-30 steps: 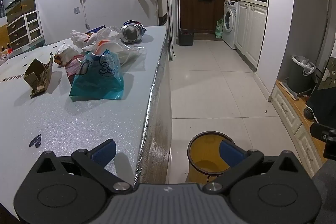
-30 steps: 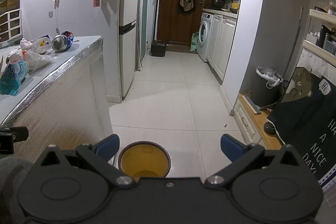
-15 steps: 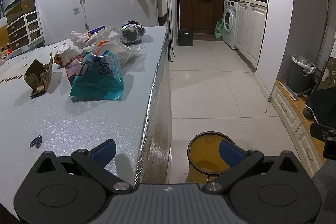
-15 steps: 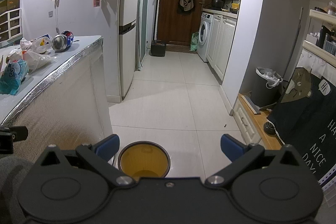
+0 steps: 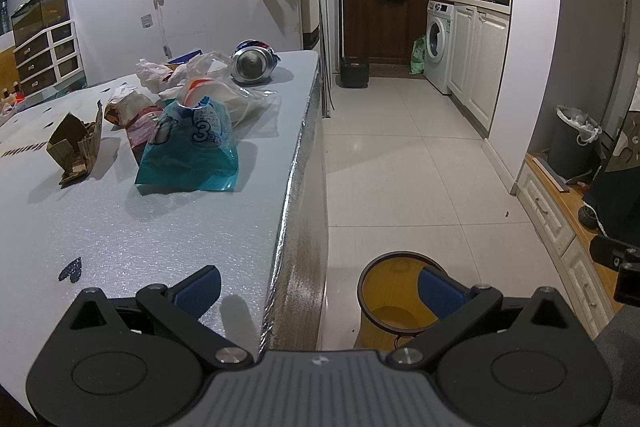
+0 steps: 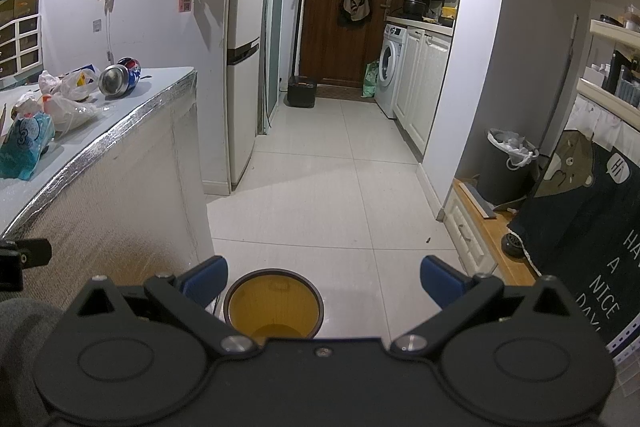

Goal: Collect trash

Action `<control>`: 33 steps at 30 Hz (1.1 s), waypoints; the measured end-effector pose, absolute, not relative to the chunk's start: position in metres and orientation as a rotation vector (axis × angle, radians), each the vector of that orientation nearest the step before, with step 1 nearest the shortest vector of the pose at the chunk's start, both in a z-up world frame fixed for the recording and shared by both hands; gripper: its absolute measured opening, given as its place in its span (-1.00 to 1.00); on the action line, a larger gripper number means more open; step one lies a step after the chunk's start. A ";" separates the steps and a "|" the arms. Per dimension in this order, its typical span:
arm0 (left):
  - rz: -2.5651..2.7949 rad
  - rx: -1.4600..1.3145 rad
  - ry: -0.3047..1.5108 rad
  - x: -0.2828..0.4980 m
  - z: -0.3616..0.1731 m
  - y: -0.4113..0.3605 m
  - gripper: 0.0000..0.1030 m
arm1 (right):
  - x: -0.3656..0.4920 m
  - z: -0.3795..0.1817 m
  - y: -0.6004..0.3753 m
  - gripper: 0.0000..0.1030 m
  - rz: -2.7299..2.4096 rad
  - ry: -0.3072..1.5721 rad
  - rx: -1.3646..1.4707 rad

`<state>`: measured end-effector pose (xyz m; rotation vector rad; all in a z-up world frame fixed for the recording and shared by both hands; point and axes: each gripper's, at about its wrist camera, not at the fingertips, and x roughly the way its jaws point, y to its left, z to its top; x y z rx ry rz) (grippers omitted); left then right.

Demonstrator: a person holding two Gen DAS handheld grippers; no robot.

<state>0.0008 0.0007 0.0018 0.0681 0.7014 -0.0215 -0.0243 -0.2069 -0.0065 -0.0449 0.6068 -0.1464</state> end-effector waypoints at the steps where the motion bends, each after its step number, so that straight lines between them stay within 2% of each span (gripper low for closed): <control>1: -0.022 0.067 0.702 0.001 0.002 0.001 1.00 | -0.024 -0.007 -0.207 1.00 -0.146 0.607 -0.045; 33: -0.021 0.069 0.701 0.001 0.002 0.001 1.00 | -0.023 -0.008 -0.206 1.00 -0.149 0.610 -0.049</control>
